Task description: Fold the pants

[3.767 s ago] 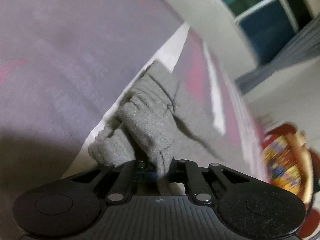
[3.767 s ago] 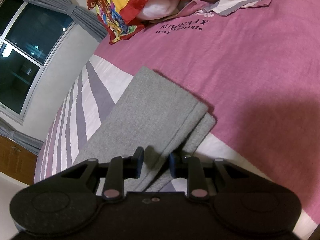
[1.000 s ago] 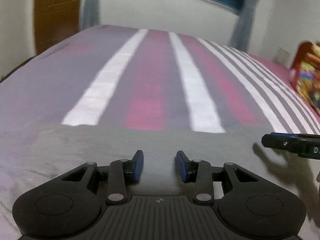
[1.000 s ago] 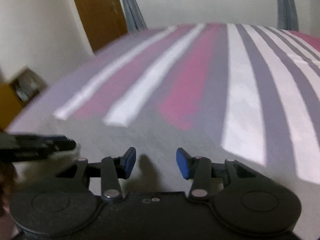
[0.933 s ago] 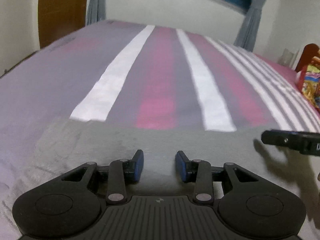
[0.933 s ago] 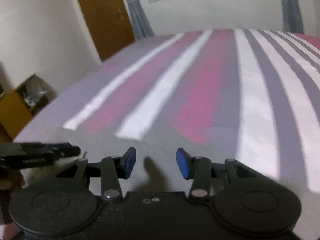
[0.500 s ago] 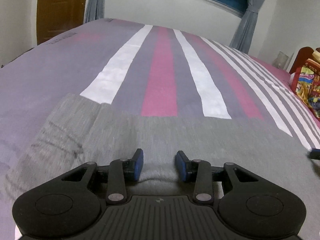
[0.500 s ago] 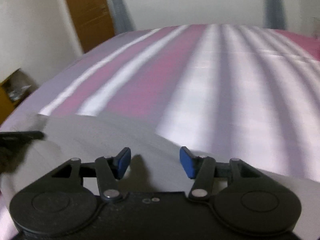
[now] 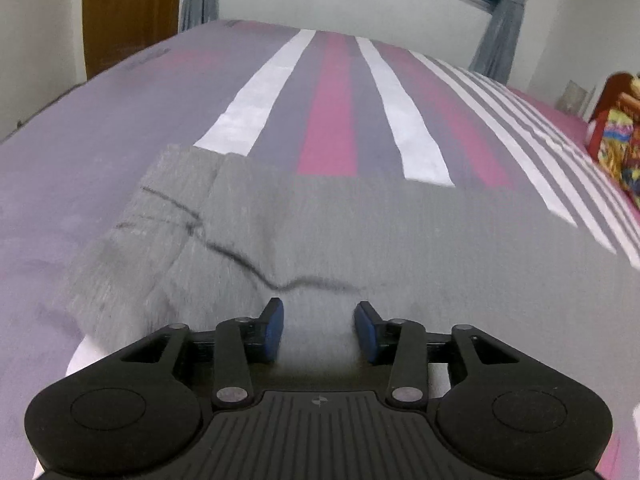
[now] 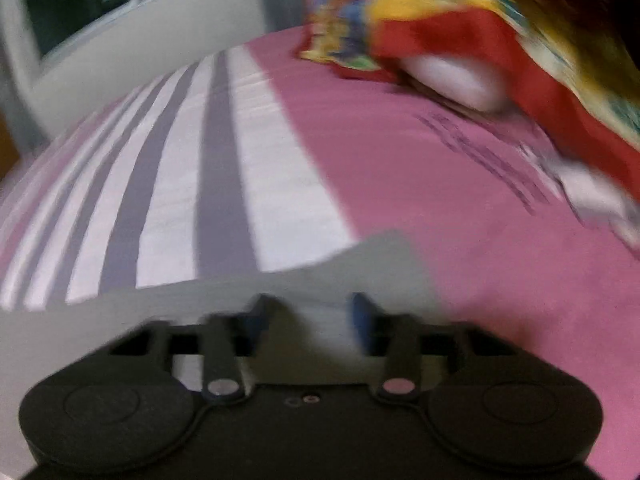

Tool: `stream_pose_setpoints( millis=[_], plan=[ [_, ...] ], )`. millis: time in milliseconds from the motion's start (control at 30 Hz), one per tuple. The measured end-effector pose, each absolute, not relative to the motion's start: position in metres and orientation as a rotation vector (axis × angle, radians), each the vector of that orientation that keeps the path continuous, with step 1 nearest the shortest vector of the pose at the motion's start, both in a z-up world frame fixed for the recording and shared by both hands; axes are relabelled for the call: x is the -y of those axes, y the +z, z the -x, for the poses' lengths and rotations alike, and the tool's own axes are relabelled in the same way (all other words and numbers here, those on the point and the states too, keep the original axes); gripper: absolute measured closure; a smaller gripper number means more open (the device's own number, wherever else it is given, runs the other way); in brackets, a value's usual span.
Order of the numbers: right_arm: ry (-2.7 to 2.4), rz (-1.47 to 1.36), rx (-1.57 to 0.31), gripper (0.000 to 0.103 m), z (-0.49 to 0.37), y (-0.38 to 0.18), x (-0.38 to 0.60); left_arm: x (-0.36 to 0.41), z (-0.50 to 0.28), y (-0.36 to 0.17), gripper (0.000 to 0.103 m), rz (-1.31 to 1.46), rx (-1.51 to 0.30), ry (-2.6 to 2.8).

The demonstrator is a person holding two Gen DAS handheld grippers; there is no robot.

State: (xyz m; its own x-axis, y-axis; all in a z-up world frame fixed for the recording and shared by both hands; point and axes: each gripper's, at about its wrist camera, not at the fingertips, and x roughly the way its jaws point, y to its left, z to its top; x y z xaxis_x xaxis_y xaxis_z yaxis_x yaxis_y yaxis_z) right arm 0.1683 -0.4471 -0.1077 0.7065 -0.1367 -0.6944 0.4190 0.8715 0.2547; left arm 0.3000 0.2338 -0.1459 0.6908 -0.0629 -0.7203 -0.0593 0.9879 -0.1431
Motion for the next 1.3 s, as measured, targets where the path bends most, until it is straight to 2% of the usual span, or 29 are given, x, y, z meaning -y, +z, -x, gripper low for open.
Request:
stream_pose_setpoints(
  millis=[33,100,167,433,500,567,633,667,833,1033,1100,1200,1300],
  plan=[
    [-0.343,-0.435,-0.679,0.054,-0.151,-0.1,0.451,-0.231,-0.292,-0.146,0.055,0.153,-0.804,-0.002],
    [-0.331,-0.464,-0.624,0.054,-0.119,-0.092,0.454,-0.227,-0.279,-0.146,0.042,0.152,-0.793,-0.008],
    [-0.286,-0.517,-0.606,0.056,-0.09,-0.093,0.454,-0.221,-0.269,-0.146,0.036,0.129,-0.787,-0.012],
    [-0.266,-0.769,-0.604,0.06,-0.061,-0.107,0.458,-0.217,-0.262,-0.14,0.035,0.111,-0.792,0.005],
    [-0.272,-0.833,-0.613,0.064,-0.066,-0.118,0.463,-0.216,-0.262,-0.14,0.035,0.111,-0.795,0.007],
    [-0.305,-0.892,-0.625,0.078,-0.067,-0.127,0.468,-0.217,-0.261,-0.141,0.035,0.118,-0.794,0.009],
    [-0.307,-0.949,-0.602,0.08,-0.059,-0.132,0.47,-0.216,-0.262,-0.143,0.035,0.127,-0.791,0.009],
    [-0.314,-0.952,-0.603,0.086,-0.057,-0.134,0.47,-0.217,-0.263,-0.143,0.035,0.131,-0.79,0.009],
    [-0.323,-0.914,-0.609,0.093,-0.052,-0.133,0.467,-0.216,-0.262,-0.144,0.035,0.127,-0.788,0.016],
    [-0.277,-0.895,-0.536,0.093,-0.047,-0.123,0.46,-0.214,-0.262,-0.143,0.035,0.123,-0.791,0.025],
    [-0.326,-0.9,-0.601,0.096,-0.05,-0.136,0.466,-0.214,-0.261,-0.144,0.035,0.123,-0.786,0.025],
    [-0.321,-0.932,-0.592,0.095,-0.047,-0.138,0.467,-0.215,-0.261,-0.145,0.035,0.123,-0.781,0.023],
    [-0.304,-0.923,-0.577,0.076,-0.044,-0.129,0.462,-0.215,-0.261,-0.145,0.034,0.119,-0.783,0.018]
  ],
)
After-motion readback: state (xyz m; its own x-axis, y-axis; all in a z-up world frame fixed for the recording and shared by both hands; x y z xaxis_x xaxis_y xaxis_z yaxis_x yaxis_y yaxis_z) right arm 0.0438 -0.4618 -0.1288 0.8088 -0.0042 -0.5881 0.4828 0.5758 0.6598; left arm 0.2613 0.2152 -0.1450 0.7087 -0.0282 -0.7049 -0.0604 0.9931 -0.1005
